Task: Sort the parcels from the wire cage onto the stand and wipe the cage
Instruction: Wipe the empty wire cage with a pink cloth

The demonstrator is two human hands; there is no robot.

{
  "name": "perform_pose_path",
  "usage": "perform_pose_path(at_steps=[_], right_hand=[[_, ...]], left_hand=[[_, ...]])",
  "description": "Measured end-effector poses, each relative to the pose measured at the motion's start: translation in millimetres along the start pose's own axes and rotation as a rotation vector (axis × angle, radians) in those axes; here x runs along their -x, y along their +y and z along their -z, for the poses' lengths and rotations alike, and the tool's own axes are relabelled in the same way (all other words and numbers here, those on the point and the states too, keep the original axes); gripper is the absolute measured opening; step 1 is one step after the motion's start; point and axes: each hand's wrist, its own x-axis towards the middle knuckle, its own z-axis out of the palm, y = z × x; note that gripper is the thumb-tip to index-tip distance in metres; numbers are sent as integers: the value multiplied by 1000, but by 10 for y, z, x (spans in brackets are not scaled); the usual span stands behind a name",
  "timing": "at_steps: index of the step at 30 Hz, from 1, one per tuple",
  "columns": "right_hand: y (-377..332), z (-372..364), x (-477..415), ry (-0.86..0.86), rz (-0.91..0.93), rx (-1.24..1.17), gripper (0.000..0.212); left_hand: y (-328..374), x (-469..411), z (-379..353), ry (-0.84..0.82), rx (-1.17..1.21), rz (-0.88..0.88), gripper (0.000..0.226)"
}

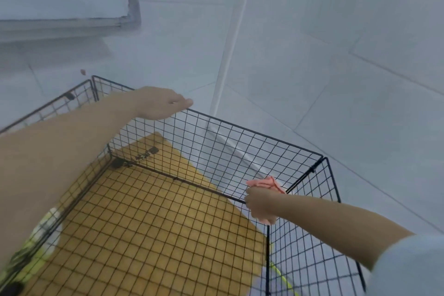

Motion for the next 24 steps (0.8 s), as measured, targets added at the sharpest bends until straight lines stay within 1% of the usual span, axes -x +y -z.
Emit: perform_pose_path(at_steps=[2,4,6,7,9,10,11,12,14,17,19,21,23,24], right_hand=[[-3,82,57,11,-32,-40,34],[-5,147,85,41,-43,-58,37],[-31,193,86,60,-44,-40,39],[-49,216,50,133,-20,112,37],[-70,279,-35,277,-7,221,28],[-46,357,-41,299,3,208,24],[-1,425,-64,285,17,214,20],[31,516,-40,273,-22,167,18],[141,695,-40,354,-79,194,18],[343,1001,-65,523,-44,150,15],[467,1254,-85,654,-45,213,17],[544,1531,-92,720,-79,264,18],[637,1822,-102,764,-106,313,20],[683,1952,-146,752,-126,324,22]], left_hand=[[130,-16,-35,-34,-45,-36,72],[181,-17,-46,-50,-97,-49,80],[191,-15,-42,-44,-88,-40,84],[194,-12,-44,-42,-67,-33,82],[187,-6,-37,-27,-31,-22,73],[165,2,-16,-21,-26,-15,70],[130,12,19,-25,-28,-6,69],[88,25,59,-34,-37,1,68],[-5,55,140,-33,-58,10,69],[-139,93,238,-19,-34,38,70],[-238,106,290,-16,-17,57,73],[-348,111,345,-16,-23,71,79],[-461,114,369,-19,-38,88,76],[-514,111,367,-21,-43,99,74]])
